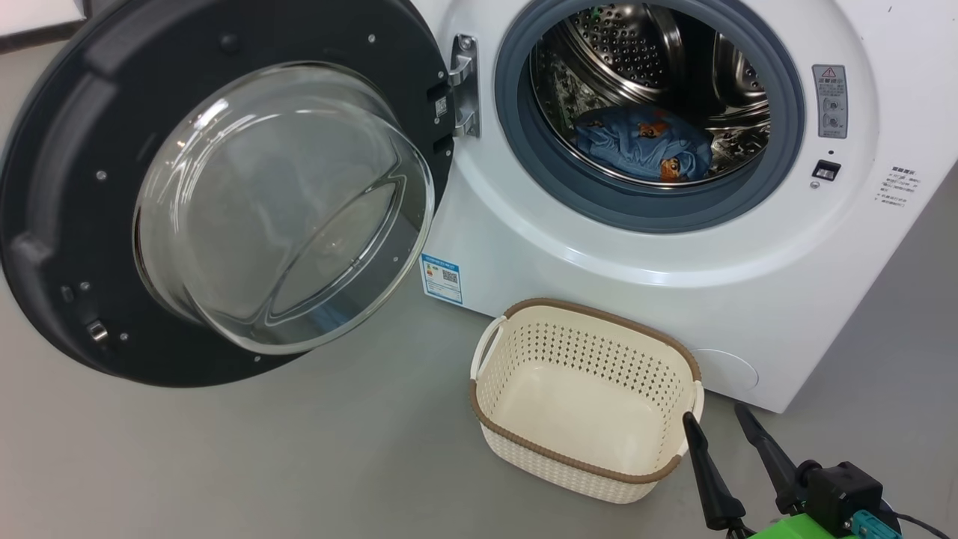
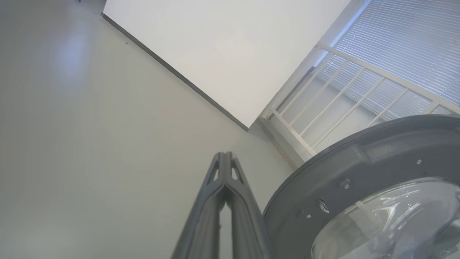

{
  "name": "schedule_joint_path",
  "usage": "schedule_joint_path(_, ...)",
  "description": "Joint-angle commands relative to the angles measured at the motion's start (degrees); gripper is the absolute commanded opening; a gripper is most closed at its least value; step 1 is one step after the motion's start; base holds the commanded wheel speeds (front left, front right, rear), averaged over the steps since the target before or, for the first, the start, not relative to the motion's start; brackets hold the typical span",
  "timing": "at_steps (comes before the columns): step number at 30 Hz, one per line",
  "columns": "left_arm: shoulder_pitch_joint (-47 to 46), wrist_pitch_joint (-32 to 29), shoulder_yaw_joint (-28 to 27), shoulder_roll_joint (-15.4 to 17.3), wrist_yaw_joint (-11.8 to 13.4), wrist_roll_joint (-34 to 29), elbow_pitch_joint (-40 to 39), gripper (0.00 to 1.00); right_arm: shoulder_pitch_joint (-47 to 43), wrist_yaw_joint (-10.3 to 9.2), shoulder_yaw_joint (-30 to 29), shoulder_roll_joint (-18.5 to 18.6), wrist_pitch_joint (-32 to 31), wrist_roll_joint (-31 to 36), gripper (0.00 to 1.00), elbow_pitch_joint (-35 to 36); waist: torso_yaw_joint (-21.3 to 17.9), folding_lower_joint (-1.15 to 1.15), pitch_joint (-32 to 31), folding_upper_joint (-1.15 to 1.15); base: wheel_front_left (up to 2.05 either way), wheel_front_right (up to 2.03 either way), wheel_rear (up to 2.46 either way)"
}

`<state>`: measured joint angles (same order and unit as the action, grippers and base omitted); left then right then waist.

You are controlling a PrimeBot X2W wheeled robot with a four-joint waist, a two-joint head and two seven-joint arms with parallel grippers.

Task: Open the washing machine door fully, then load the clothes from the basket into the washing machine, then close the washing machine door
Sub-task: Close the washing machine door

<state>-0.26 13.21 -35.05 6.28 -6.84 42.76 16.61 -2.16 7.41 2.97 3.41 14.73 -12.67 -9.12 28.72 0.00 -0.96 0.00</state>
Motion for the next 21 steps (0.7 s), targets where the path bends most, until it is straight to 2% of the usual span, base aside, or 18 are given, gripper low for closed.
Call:
schedule_joint_path(1,-2.9,-0.7,-2.2,3.0,-0.3,1.3,-0.7,0.00,1.5,0.08,1.3,0.1,0.3,0.5,1.00,1.5,0.0,0.00,0.0,0.00,0.00,0.00,0.00)
schedule_joint_path(5,-6.0,-4.9,-6.1,6.9,-0.1,7.5,1.5,0.00,1.5,0.08,1.1,0.1,0.3,0.5,1.00,1.5,0.0,0.00,0.0,0.00,0.00,0.00,0.00)
schedule_joint_path(11,-10.4,-9.0,-10.0,15.1,1.5,11.4,6.4,0.00,1.1,0.08,1.0,0.1,0.3,0.7,1.00,1.5,-0.1,0.00,0.0,0.00,0.00,0.00,0.00)
schedule_joint_path(21,-21.9,-13.9,-11.3,25.9,3.4,15.9,17.1,0.00,0.9,0.08,1.4,1.1,0.3,0.8,1.00,1.5,-1.4,0.00,0.1,0.00,0.00,0.00,0.00)
